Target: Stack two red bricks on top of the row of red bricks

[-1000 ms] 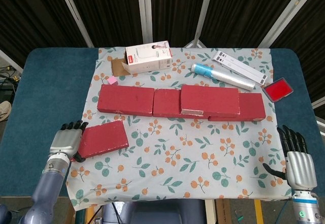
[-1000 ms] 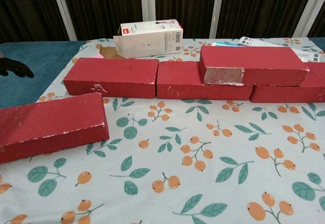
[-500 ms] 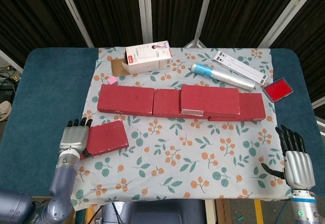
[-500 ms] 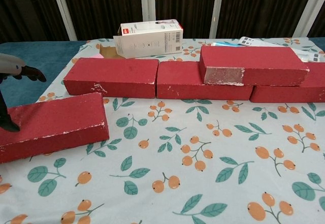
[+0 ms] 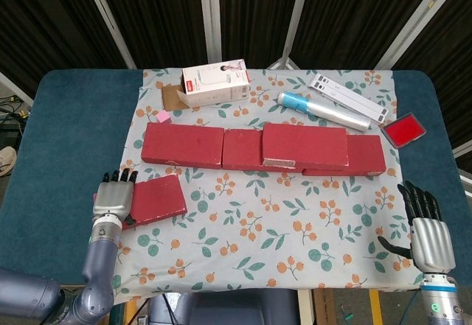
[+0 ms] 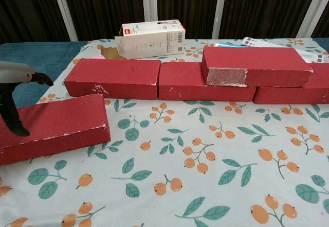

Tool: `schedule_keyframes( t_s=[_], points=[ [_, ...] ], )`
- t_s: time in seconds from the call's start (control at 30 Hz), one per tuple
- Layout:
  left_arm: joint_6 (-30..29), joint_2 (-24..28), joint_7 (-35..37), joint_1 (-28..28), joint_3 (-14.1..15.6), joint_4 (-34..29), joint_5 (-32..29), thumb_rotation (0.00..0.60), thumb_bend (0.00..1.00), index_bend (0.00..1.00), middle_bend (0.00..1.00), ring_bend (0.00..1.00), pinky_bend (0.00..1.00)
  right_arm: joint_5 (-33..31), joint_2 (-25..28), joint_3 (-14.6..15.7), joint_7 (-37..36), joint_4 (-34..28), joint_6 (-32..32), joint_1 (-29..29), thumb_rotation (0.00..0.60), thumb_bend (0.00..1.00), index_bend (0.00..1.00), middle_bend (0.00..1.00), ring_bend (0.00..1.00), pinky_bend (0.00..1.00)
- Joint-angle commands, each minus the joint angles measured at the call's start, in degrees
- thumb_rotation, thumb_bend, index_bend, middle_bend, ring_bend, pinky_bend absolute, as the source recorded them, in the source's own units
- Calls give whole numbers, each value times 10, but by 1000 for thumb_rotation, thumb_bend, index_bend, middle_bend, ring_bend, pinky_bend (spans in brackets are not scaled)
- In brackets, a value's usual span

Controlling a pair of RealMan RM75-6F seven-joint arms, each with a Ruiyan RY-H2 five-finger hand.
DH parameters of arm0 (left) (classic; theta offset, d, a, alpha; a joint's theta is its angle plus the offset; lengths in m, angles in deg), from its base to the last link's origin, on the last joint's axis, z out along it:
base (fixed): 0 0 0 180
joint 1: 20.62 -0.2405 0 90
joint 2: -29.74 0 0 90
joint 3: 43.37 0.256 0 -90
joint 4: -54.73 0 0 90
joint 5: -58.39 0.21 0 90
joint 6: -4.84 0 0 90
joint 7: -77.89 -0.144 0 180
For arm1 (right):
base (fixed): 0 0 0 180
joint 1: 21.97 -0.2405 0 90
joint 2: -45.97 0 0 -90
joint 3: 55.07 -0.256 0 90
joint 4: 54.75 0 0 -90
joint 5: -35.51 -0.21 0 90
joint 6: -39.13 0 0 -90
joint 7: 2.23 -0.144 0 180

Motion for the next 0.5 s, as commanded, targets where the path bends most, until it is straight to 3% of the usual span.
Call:
schedule_keyframes(
  t_s=[0.03,0.5],
  points=[
    [13,-7,5,-5,3,9,11,600,0,0,0,0,3,-2,0,-3,1,0,-2,2,600,19,0,0,0,0],
    [41,-21,7,-17,4,31,32,600,0,0,0,0,3,-4,0,-14,8,-2,-12,8,600,19,0,0,0,0]
  ],
)
